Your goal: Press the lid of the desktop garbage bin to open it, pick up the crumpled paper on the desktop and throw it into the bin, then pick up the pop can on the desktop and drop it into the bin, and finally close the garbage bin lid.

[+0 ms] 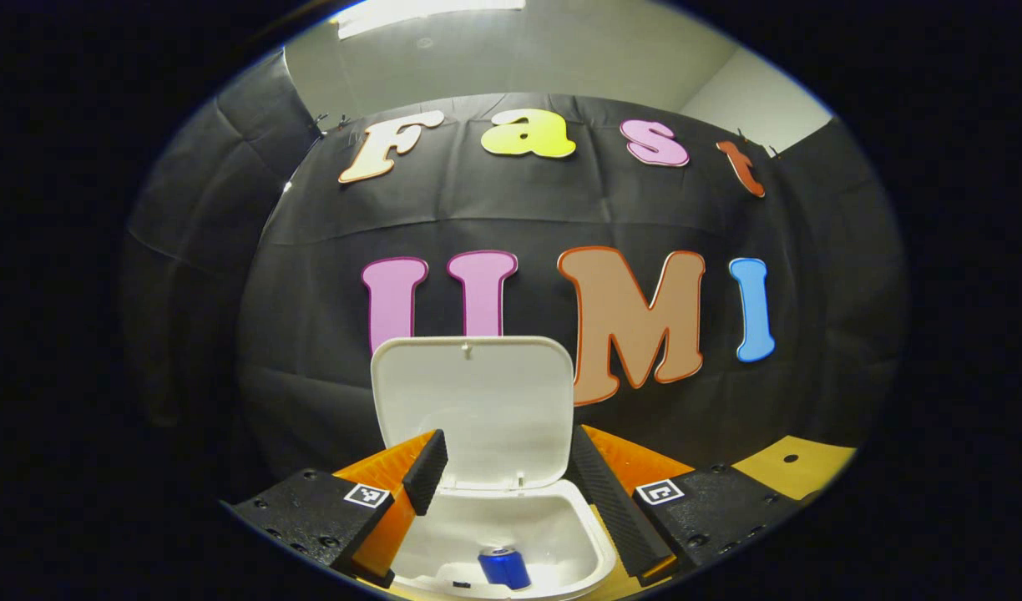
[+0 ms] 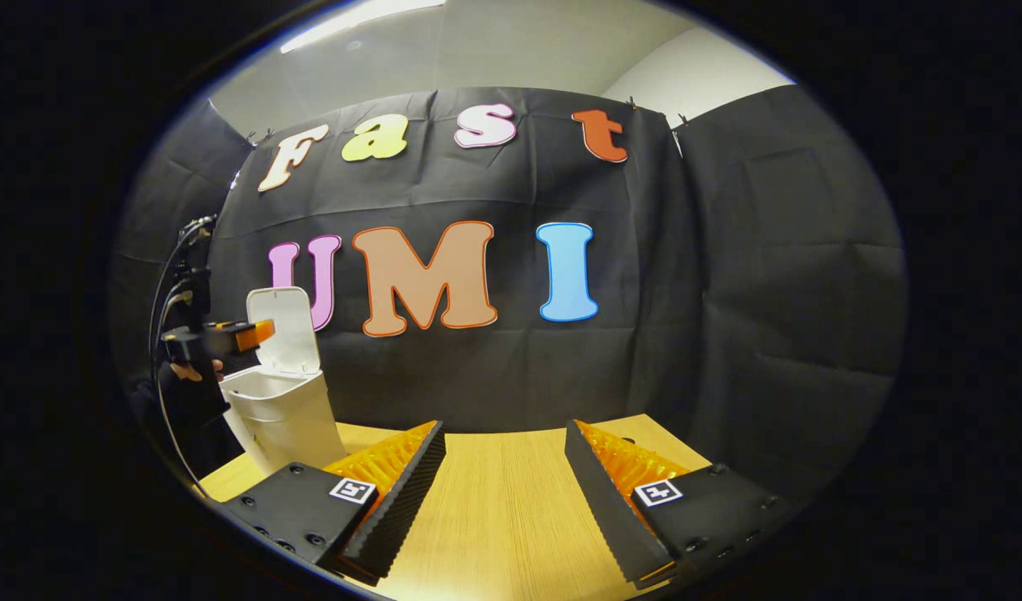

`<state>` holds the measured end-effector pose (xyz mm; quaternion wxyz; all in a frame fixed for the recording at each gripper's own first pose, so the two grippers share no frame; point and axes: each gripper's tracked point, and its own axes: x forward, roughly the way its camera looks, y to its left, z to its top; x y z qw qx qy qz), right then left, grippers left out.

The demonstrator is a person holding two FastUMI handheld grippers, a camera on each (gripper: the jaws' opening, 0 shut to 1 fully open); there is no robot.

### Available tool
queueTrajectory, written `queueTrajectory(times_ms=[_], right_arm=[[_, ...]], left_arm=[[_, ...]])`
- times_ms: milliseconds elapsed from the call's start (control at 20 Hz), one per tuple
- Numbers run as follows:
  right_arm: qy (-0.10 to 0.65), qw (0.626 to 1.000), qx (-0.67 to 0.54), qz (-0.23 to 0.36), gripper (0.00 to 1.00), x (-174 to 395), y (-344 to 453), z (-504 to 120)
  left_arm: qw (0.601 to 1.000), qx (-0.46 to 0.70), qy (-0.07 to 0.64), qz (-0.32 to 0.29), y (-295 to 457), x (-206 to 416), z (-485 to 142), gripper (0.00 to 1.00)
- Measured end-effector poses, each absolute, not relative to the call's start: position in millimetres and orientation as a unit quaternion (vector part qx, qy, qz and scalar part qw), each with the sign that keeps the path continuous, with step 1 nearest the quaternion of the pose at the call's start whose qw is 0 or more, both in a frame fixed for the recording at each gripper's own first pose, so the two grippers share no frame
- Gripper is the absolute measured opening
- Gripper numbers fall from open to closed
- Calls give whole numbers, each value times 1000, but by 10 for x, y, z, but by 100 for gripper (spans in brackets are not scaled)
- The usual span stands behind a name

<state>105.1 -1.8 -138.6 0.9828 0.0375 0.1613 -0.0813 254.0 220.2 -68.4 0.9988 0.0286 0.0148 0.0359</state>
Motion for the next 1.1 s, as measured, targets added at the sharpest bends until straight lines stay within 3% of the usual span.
queueTrajectory(times_ms=[400, 450, 500, 650, 700, 800, 1050, 1100], right_arm=[[164, 982, 53, -76, 96, 1057, 57, -1444], [162, 983, 52, -74, 100, 1061, 84, -1433], [160, 983, 49, -74, 96, 1058, 91, -1421], [154, 984, 46, -78, 96, 1050, 73, -1370], [152, 984, 48, -80, 92, 1055, 66, -1361], [148, 984, 51, -85, 96, 1085, 46, -1329], [151, 984, 46, -87, 96, 1129, 86, -1346], [154, 983, 46, -86, 92, 1139, 98, -1363]], left_arm=[[1000, 19, -17, 16, 2188, 2837, 57, 90], [999, 21, -20, 14, 2205, 2906, 106, 92], [999, 20, -21, 12, 2215, 2983, 137, 90], [999, 30, -22, -3, 2211, 3209, 125, 92], [999, 31, -21, -5, 2220, 3274, 95, 89], [999, 39, -21, -6, 2252, 3395, 53, 91], [1000, 21, -2, -2, 2390, 3710, -69, 92], [1000, 13, 18, 0, 2432, 3783, -153, 89]])
